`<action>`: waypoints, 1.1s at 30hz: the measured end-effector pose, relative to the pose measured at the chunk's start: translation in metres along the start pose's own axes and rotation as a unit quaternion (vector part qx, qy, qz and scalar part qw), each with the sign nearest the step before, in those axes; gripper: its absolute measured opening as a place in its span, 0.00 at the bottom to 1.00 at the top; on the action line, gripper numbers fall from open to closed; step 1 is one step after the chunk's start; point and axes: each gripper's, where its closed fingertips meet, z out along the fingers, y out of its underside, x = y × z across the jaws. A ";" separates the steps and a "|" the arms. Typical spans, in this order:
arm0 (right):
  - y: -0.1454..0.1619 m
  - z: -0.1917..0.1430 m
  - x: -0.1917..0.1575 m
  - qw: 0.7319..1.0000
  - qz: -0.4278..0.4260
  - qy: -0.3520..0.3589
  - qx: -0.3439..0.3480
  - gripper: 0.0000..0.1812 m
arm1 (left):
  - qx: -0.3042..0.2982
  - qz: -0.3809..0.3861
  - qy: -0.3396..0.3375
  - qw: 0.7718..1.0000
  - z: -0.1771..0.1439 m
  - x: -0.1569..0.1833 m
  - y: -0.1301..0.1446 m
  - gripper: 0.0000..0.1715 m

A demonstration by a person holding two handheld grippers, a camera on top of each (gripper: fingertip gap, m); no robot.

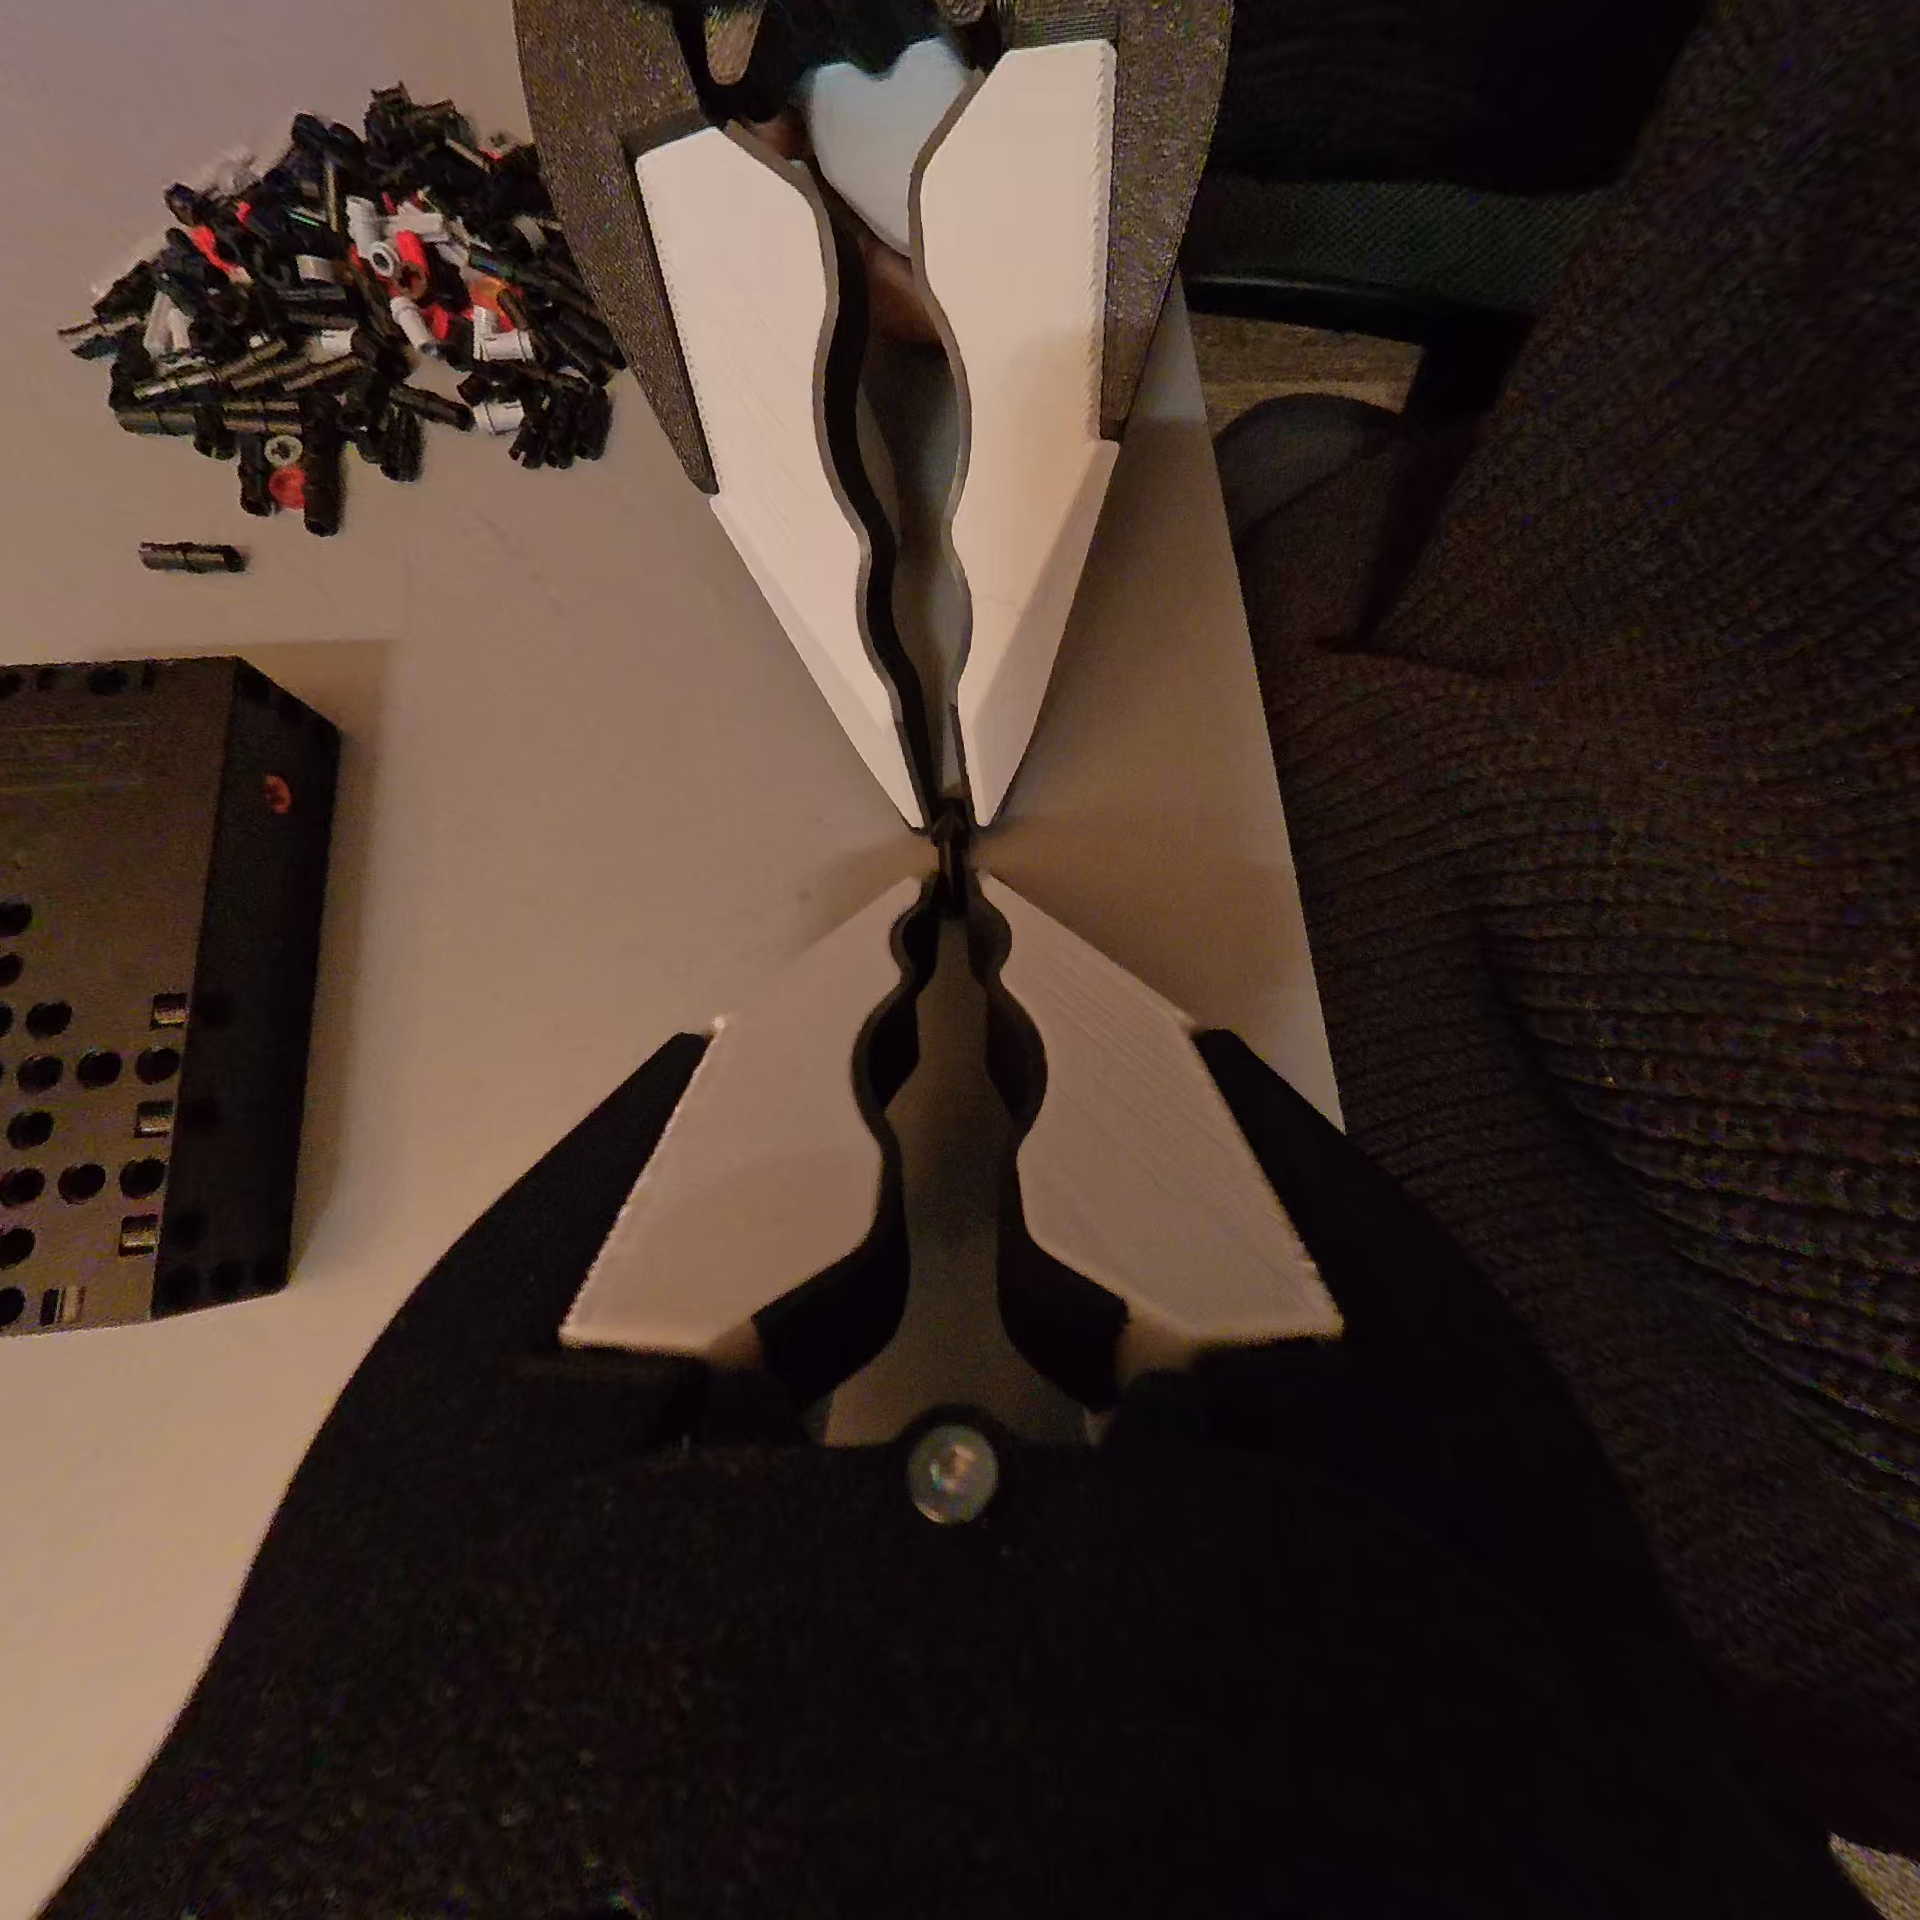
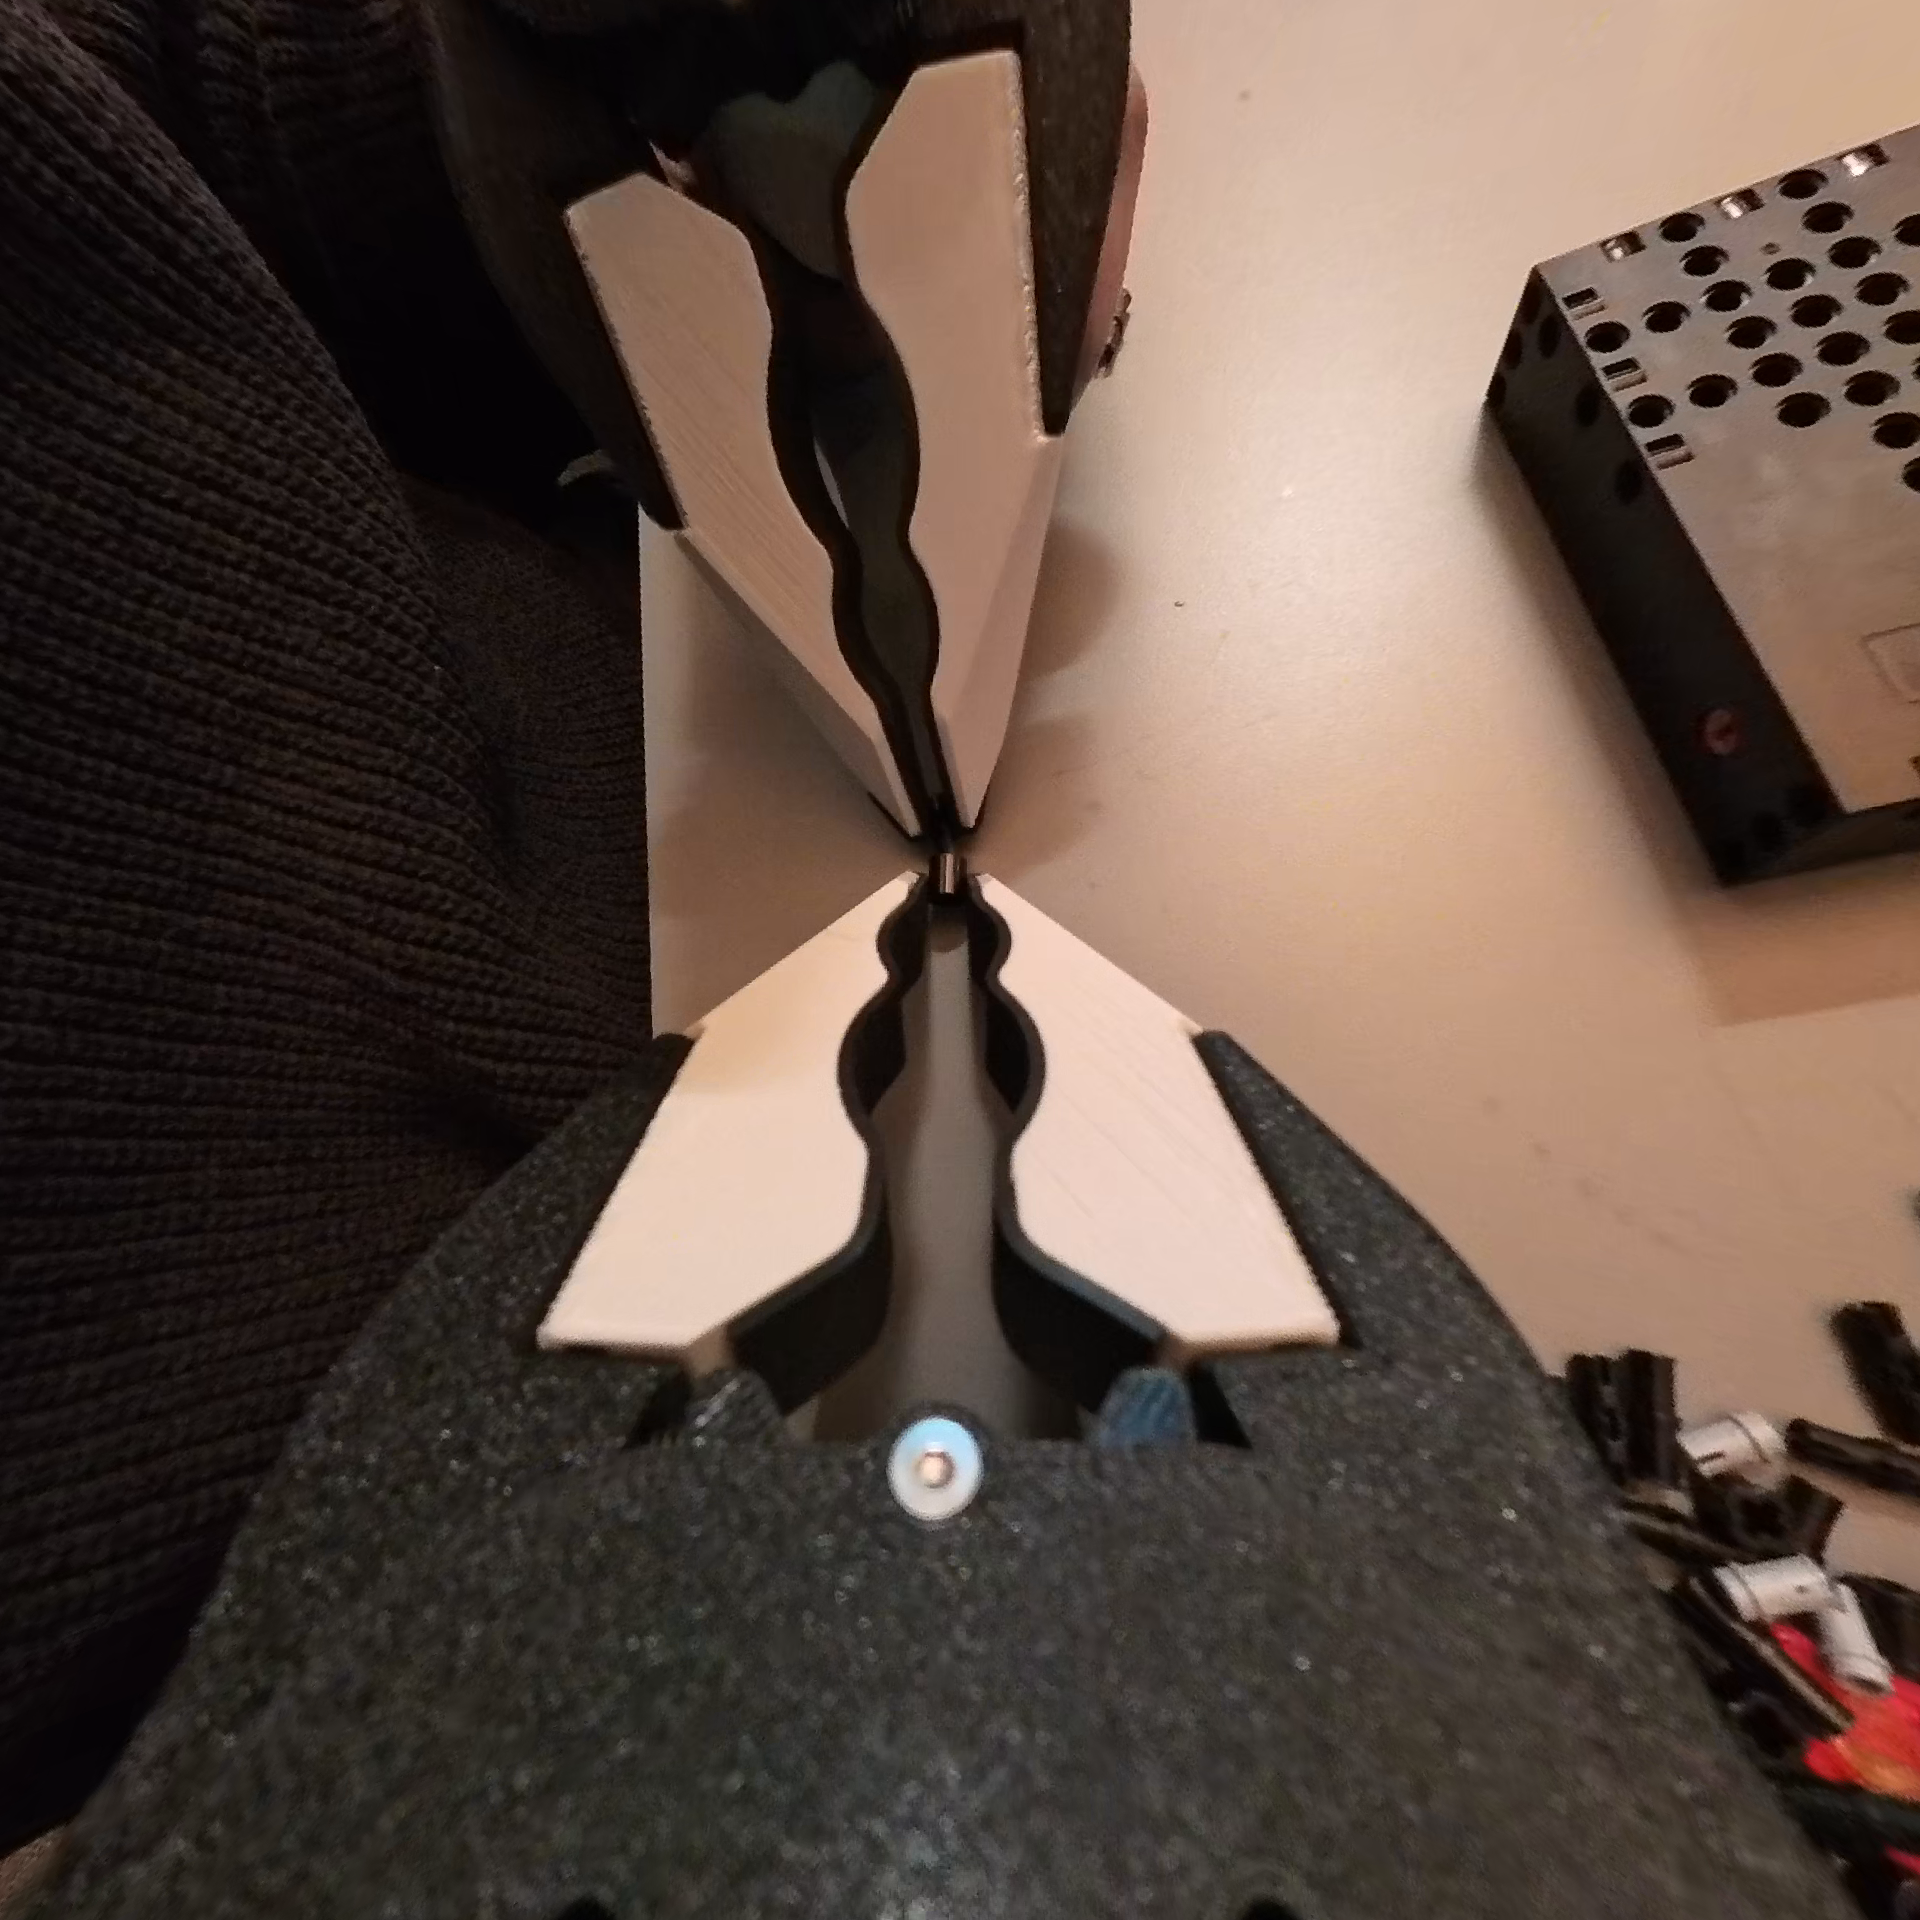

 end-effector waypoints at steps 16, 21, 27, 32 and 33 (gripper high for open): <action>0.000 0.000 0.000 1.000 -0.003 0.005 0.000 0.04 | -0.003 -0.001 0.000 1.000 0.001 0.000 0.001 0.01; 0.000 0.000 0.000 1.000 -0.012 0.012 -0.001 0.03 | -0.003 0.002 -0.002 1.000 0.001 0.000 0.001 0.01; 0.001 0.001 0.000 0.998 -0.050 0.045 -0.003 0.03 | -0.004 0.005 -0.002 1.000 0.001 0.000 0.001 0.01; 0.002 0.000 0.000 0.995 -0.086 0.050 -0.009 0.04 | -0.005 0.010 0.003 1.000 0.001 0.001 0.001 0.02; 0.002 0.001 0.000 0.994 -0.094 0.047 -0.011 0.04 | -0.005 0.013 0.004 1.000 0.001 0.001 0.001 0.02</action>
